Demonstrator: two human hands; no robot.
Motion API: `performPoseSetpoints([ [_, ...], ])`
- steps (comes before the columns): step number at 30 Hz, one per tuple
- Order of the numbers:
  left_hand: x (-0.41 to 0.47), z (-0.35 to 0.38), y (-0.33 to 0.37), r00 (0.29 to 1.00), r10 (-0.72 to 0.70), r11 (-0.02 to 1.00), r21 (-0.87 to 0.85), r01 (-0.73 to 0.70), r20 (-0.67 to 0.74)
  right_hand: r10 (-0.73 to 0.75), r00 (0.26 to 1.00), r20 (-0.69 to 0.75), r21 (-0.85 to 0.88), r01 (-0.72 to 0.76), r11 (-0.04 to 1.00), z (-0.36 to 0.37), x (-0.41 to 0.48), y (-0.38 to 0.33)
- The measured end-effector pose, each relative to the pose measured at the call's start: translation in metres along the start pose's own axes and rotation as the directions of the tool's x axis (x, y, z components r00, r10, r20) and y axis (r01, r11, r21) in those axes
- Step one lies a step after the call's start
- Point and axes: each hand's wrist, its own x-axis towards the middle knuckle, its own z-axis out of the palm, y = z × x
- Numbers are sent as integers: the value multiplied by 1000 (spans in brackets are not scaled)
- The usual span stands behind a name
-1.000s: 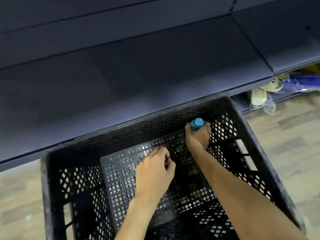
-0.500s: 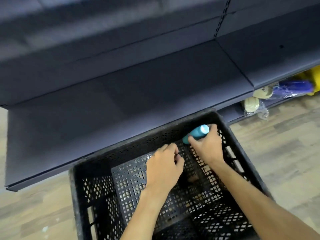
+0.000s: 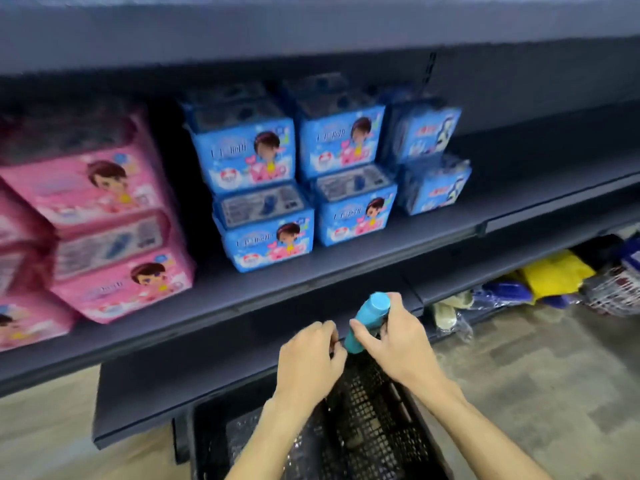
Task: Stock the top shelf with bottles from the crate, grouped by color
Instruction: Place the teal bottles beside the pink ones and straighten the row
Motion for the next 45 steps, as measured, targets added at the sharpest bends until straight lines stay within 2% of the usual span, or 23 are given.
performPoseSetpoints([
  [5, 12, -75, 30, 994, 79, 997, 20, -77, -71, -98, 990, -97, -43, 95, 995, -63, 19, -64],
  [14, 23, -176, 70, 957, 170, 985, 47, -164, -233, -248, 952, -181, -70, 239, 969, -158, 55, -159],
  [24, 42, -289, 107, 865, 245, 968, 162, -192, -437, -420, 873, -249, -112, 405, 908, -251, 103, -249],
  [28, 48, -333, 120, 811, 287, 954, 224, -197, -510, -422, 864, -275, -44, 427, 903, -283, 125, -284],
  [34, 58, -374, 137, 797, 238, 970, 170, -171, -556, -399, 889, -224, 26, 415, 910, -301, 160, -322],
  [45, 94, -390, 135, 774, 216, 970, 223, -98, -595, -395, 905, -159, -28, 396, 918, -278, 232, -347],
])
